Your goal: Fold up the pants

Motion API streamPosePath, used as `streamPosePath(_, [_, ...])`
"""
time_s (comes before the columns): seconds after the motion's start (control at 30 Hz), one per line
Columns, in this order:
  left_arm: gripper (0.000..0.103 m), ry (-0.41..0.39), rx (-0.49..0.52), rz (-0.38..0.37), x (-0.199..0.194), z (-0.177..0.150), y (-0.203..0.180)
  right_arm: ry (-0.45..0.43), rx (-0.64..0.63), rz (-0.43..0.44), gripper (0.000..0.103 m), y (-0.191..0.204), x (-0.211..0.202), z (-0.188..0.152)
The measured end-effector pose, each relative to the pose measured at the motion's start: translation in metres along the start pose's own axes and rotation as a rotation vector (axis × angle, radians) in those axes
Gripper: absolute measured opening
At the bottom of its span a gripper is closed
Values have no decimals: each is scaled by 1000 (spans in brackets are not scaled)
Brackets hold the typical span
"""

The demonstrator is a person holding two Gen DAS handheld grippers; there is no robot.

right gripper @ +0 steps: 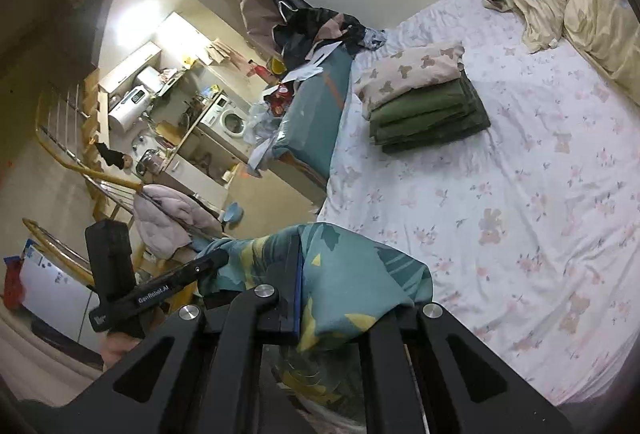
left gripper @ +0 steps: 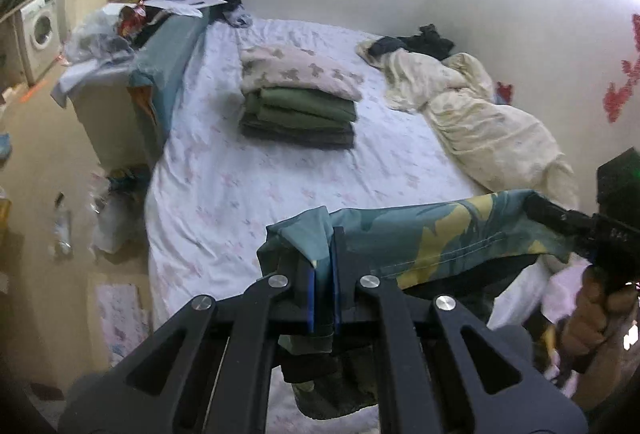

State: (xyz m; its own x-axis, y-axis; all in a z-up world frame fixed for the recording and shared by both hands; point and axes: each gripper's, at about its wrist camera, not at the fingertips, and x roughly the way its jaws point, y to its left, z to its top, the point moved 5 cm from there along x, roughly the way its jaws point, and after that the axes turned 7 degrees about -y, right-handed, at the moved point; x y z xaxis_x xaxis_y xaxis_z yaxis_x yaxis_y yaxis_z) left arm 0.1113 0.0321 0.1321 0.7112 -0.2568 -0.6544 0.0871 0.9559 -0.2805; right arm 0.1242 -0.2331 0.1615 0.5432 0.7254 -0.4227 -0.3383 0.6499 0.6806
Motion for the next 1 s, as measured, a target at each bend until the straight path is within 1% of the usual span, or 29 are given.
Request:
streamPosePath(0.07, [4,-19,1,34,6,12,-2,1,-18,-9,6,-2,16,16])
streamPosePath(0.1, [4,-46,4,40,6,21,-4,-12,-35,-6,6,0,16,22])
streamPosePath(0.13, [4,-83,14,41,5,30,-7,-41,-29,-3,6,1,15,28])
streamPosePath(0.2, [4,-122,13,27,-1,39,-12,-80,-62,15,6,8,11,33])
streamPosePath(0.23, [4,-137,15,9,-4,39,-14,-107,-112,-1,6,12,7,33])
streamPosePath(0.27, [4,-144,19,1,-3,37,-15,-119,-136,-6,6,12,5,31])
streamPosePath(0.3, [4,-143,27,0,0,31,-14,-114,-132,-3,6,10,4,26])
streamPosePath(0.33, [4,-126,37,3,7,22,-12,-100,-118,-4,6,3,4,20])
streamPosePath(0.37, [4,-94,41,-3,16,9,-9,-85,-106,-17,6,-6,6,12])
streamPosePath(0.43, [4,29,36,-47,44,-26,-1,-34,-50,-48,6,-36,14,-17])
streamPosePath(0.47, [4,106,32,-60,61,-51,3,-5,-17,-63,7,-51,19,-31])
streamPosePath(0.5, [4,165,24,-62,75,-74,8,41,42,-84,7,-73,28,-54])
streamPosePath(0.53, [4,253,25,-51,94,-109,14,98,111,-103,6,-97,37,-86])
streamPosePath(0.57, [4,319,28,-41,107,-136,18,134,147,-125,7,-113,44,-107])
streamPosePath(0.63, [3,462,3,-16,137,-196,29,245,256,-199,7,-158,63,-173])
streamPosePath(0.67, [3,537,-5,-2,152,-226,36,288,299,-226,7,-170,68,-192])
streamPosePath(0.7, [2,609,-10,7,164,-252,41,364,360,-287,7,-190,76,-223])
streamPosePath(0.73, [2,659,-14,24,170,-265,45,414,390,-344,7,-204,80,-246])
streamPosePath(0.77, [2,676,-17,31,172,-270,47,437,407,-388,7,-212,81,-260])
streamPosePath(0.8, [2,667,9,40,172,-269,46,445,420,-416,10,-215,81,-265])
streamPosePath(0.83, [2,656,73,59,170,-266,43,433,428,-431,11,-216,79,-264])
streamPosePath(0.87, [3,661,89,54,169,-267,42,421,418,-436,12,-215,77,-261])
streamPosePath(0.9, [4,669,74,48,168,-268,45,432,392,-465,18,-214,75,-258])
streamPosePath(0.93, [6,682,46,64,167,-271,50,447,386,-496,22,-215,72,-259])
streamPosePath(0.97, [6,697,18,77,167,-275,57,472,372,-553,34,-216,67,-260])
streamPosePath(1.0, [7,702,-9,76,166,-276,60,481,328,-650,41,-219,58,-259])
